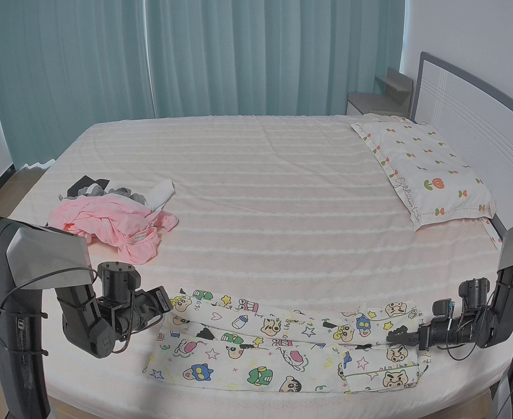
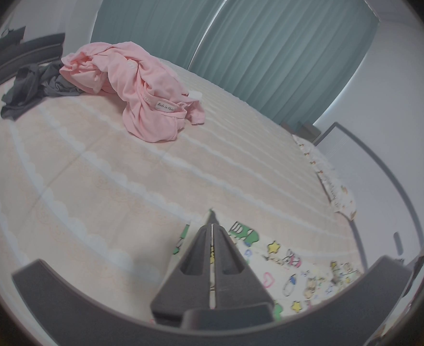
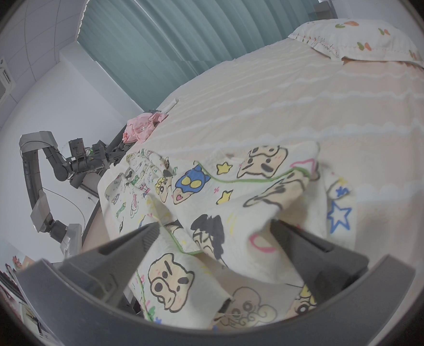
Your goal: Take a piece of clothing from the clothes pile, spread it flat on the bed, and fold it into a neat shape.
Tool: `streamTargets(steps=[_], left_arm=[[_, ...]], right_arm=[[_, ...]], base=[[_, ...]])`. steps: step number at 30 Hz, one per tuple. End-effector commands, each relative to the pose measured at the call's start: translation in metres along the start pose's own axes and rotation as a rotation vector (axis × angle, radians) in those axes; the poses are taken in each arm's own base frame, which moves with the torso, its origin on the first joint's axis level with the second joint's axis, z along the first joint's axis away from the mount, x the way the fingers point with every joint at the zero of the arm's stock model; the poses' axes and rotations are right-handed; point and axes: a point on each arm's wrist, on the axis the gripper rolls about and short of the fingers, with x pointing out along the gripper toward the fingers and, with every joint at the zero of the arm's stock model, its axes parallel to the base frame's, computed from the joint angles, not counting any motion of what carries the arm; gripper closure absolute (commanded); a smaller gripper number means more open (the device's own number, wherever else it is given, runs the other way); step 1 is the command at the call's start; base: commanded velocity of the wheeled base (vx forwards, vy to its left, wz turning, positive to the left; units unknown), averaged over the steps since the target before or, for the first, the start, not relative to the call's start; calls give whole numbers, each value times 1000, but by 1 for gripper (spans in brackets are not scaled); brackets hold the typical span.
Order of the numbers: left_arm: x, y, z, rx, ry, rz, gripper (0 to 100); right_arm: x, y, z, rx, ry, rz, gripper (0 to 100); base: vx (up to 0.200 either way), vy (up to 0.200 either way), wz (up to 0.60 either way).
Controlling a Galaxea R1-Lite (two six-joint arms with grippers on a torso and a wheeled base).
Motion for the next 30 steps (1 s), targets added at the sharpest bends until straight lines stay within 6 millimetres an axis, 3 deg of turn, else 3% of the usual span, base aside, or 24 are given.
streamTargets(steps=[1, 7, 10, 17, 23, 30], left_arm=[[-11, -7, 23, -72, -44, -77, 100], [-5, -11, 35, -116, -10, -176, 100], [4, -16, 41, -120, 55, -196, 100], [16, -21, 48, -139, 291, -216, 100], [23, -15, 38, -35, 366, -271, 100], [15, -5, 46, -3, 370, -241, 100]], right_arm=[[-21, 6, 6, -3, -61, -36, 0], [-64, 31, 24, 148, -197, -53, 0], [-74, 40, 21, 245, -210, -33, 0], [-73, 44, 4, 330, -136, 96, 0], [-72, 47, -5, 343, -101, 172, 0], [-71, 40, -6, 344, -113, 183, 0]], base=[[0, 0, 0], [0, 0, 0], [0, 0, 0], [0, 0, 0], [0, 0, 0], [0, 0, 0]])
